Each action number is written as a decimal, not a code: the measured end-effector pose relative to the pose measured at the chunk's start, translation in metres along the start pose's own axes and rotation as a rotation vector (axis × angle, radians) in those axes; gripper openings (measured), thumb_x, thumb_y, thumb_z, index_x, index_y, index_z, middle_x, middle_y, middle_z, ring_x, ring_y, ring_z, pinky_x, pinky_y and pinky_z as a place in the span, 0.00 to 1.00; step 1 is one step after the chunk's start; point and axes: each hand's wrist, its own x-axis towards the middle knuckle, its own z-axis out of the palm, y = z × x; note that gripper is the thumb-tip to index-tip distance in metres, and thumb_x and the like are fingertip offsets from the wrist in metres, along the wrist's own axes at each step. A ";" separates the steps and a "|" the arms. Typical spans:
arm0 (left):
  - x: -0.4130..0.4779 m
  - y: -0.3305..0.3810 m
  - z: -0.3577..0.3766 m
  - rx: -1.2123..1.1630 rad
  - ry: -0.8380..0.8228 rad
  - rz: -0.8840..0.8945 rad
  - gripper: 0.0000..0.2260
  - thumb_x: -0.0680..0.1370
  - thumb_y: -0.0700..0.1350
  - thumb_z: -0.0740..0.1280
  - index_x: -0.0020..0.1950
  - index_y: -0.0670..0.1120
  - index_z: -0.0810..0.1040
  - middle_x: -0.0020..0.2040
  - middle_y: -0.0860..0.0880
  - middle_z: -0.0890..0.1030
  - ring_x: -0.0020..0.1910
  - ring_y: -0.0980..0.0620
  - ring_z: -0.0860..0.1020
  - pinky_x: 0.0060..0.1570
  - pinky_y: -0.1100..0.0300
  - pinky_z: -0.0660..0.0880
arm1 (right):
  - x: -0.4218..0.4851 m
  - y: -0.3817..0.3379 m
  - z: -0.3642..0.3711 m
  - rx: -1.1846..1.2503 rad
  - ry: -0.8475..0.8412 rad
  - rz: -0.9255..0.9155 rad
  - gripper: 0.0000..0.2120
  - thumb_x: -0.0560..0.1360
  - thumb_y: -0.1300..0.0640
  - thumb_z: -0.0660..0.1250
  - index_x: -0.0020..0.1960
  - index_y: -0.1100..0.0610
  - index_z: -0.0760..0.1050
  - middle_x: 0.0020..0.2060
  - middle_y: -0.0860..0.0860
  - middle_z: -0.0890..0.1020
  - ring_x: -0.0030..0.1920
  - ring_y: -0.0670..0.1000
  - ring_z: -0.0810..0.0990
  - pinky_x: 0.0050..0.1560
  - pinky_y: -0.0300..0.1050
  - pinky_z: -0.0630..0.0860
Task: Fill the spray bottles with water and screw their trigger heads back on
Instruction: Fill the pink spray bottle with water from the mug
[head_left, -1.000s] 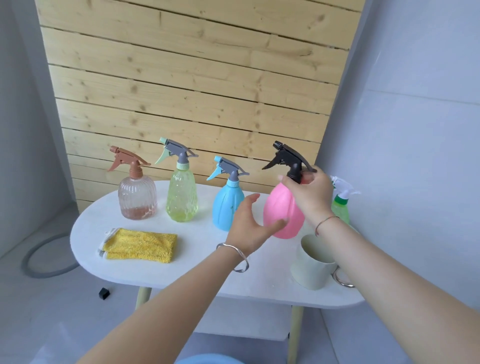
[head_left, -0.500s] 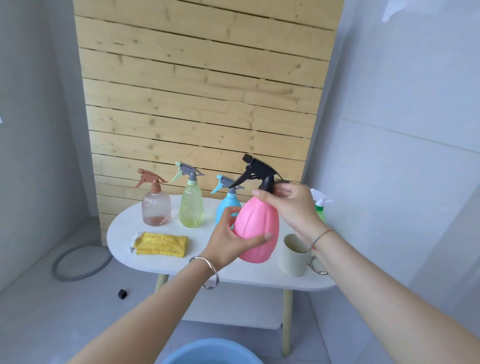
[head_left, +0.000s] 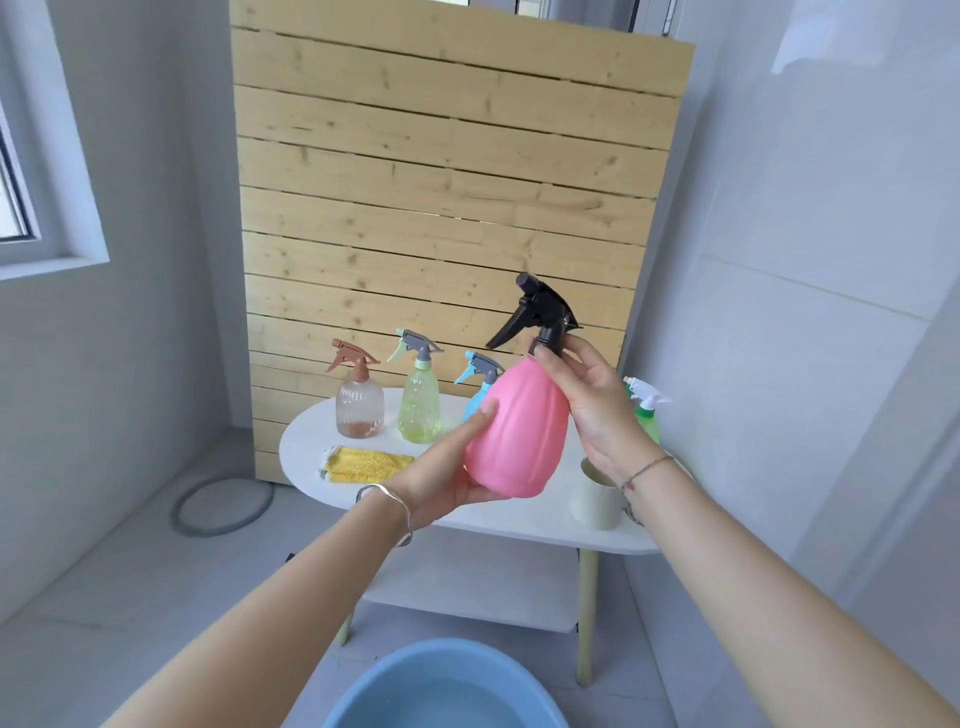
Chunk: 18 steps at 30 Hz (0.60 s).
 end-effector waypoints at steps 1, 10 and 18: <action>-0.003 0.003 0.004 -0.018 -0.019 -0.020 0.34 0.67 0.67 0.70 0.68 0.50 0.71 0.63 0.42 0.78 0.57 0.42 0.81 0.49 0.48 0.80 | -0.001 -0.001 0.000 0.011 0.020 0.007 0.15 0.73 0.56 0.70 0.59 0.56 0.77 0.53 0.51 0.84 0.51 0.45 0.80 0.58 0.43 0.72; -0.016 0.008 0.016 0.003 -0.010 -0.022 0.34 0.69 0.66 0.70 0.68 0.50 0.70 0.62 0.40 0.78 0.51 0.42 0.83 0.43 0.55 0.81 | -0.010 -0.013 0.002 0.048 0.065 -0.005 0.15 0.72 0.52 0.71 0.58 0.54 0.80 0.47 0.46 0.83 0.48 0.45 0.78 0.52 0.40 0.71; -0.016 0.007 0.028 0.136 0.093 0.121 0.37 0.68 0.59 0.72 0.71 0.50 0.60 0.61 0.45 0.76 0.49 0.46 0.84 0.44 0.53 0.82 | -0.012 -0.021 0.011 0.026 0.133 -0.090 0.11 0.73 0.56 0.71 0.56 0.54 0.80 0.46 0.46 0.83 0.47 0.42 0.79 0.51 0.35 0.74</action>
